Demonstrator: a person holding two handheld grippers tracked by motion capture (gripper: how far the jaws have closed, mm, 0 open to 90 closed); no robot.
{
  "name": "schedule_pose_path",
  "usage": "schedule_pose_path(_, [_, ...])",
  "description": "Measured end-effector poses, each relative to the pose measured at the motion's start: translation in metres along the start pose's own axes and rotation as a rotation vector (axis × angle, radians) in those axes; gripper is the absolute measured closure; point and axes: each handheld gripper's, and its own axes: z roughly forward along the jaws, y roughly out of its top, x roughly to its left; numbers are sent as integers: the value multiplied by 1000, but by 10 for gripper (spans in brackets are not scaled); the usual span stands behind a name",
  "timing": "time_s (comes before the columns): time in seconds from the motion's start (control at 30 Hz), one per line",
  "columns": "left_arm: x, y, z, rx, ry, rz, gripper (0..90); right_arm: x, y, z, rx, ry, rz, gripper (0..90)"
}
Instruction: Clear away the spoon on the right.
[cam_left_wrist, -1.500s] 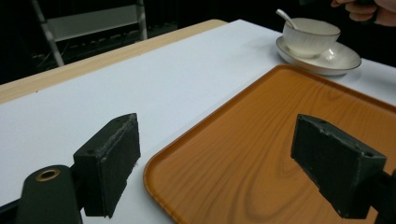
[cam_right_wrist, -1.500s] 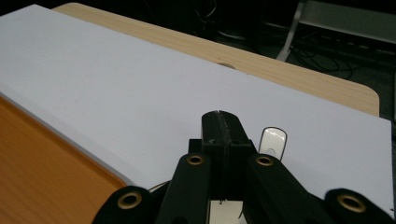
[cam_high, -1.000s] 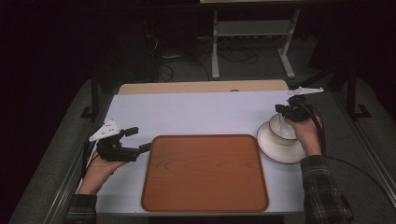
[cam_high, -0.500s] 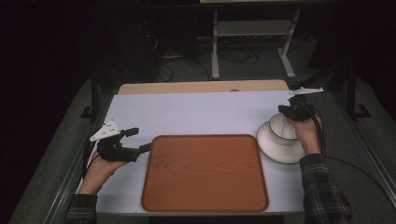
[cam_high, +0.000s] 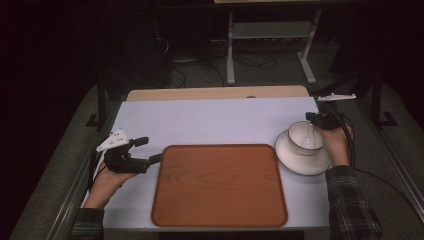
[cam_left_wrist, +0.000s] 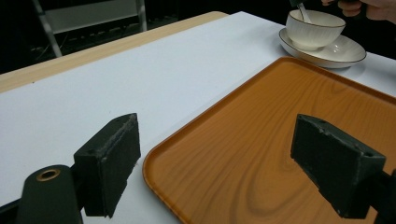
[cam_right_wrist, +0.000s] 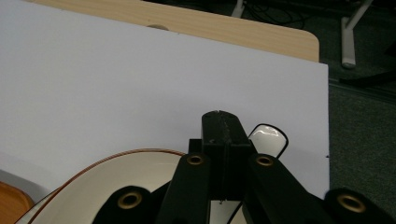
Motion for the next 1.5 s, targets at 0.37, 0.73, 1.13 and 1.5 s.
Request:
schedule_pose_path(0.37, [-1, 0, 0, 1, -1, 1, 153, -10, -4, -9, 10, -27, 24, 900])
schedule_pose_path(0.73, [-3, 0, 4, 12, -8, 4, 153, -16, -11, -21, 24, -52, 35, 900])
schedule_pose_path(1.13, [-3, -1, 5, 16, -9, 2, 154, -24, -27, -43, -82, 13, 81, 892])
schedule_pose_path(1.5, [-5, 0, 5, 15, -14, 14, 154, -34, -38, -69, -207, 97, 117, 550])
